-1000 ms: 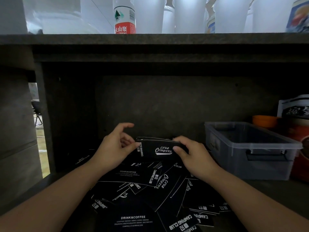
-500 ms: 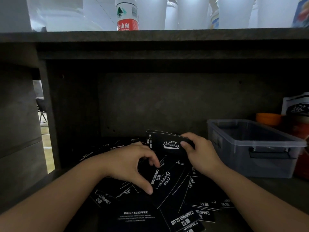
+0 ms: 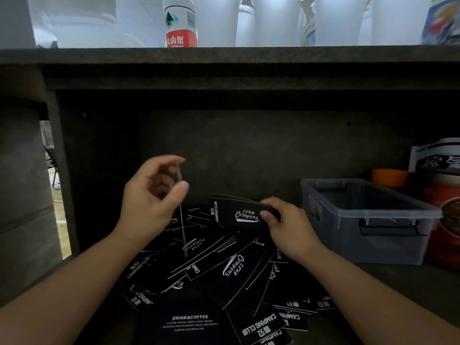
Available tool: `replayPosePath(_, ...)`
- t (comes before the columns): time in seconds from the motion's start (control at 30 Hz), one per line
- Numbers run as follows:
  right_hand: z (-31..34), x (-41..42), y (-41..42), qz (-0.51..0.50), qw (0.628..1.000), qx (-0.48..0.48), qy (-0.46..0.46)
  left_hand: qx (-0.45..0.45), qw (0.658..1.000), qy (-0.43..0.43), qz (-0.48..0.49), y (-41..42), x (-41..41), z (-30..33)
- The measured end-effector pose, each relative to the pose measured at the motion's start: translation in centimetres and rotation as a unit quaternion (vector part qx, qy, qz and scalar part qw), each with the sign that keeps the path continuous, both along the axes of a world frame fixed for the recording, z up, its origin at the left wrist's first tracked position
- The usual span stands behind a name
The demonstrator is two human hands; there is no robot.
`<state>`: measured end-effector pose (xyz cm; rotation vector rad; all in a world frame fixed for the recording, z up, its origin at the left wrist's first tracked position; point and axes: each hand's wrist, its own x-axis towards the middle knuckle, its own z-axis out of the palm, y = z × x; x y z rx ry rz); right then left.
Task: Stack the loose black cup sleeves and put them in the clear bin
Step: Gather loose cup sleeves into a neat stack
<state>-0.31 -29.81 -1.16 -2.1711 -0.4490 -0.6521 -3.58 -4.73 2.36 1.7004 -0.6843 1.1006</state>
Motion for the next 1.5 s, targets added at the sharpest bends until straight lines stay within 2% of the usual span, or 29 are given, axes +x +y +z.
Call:
replayPosePath(0.1,0.0,0.0,-0.1,-0.015,1.000,0.010,-0.008,-0.074,0.997,0.000,-0.015,0.2,-0.2,0.0)
replayPosePath(0.37,0.7,0.3,-1.1,-0.090,0.991,0.089,-0.048,-0.127,0.972,0.194,-0.038,0.7,2.4,-1.5)
replayPosePath(0.47,0.7,0.1,-0.9,-0.062,0.994,0.083,-0.035,-0.094,0.969,0.230,-0.009,0.8,2.9,-2.1)
replayPosePath(0.6,0.6,-0.3,-0.4,-0.010,0.997,0.072,-0.025,0.014,0.952,0.281,0.119,1.3,3.6,-3.1)
replayPosePath(0.67,0.5,-0.5,-0.3,0.012,0.998,0.059,-0.024,0.043,0.945,0.301,0.117,1.1,3.9,-3.6)
replayPosePath(0.83,0.1,-0.5,0.4,0.048,0.997,-0.009,-0.061,0.112,0.943,0.287,0.128,-0.6,3.8,-4.0)
replayPosePath(1.03,-0.2,-0.6,0.9,0.106,0.992,-0.030,-0.064,0.136,0.944,0.276,0.122,-0.9,3.7,-4.1)
replayPosePath(1.1,-0.3,-0.7,0.9,0.102,0.993,-0.033,-0.060,0.131,0.945,0.272,0.124,-0.8,3.6,-4.0)
replayPosePath(1.27,0.0,-0.8,0.7,0.081,0.995,0.052,-0.039,0.139,0.946,0.258,0.140,-1.0,3.4,-3.8)
replayPosePath(1.37,-0.2,-0.3,0.7,0.033,0.997,0.014,-0.067,0.159,0.947,0.253,0.115,-1.0,3.4,-4.0)
replayPosePath(1.5,-0.5,0.4,0.5,0.019,0.995,-0.063,-0.070,0.220,0.947,0.214,0.092,-0.6,3.6,-4.3)
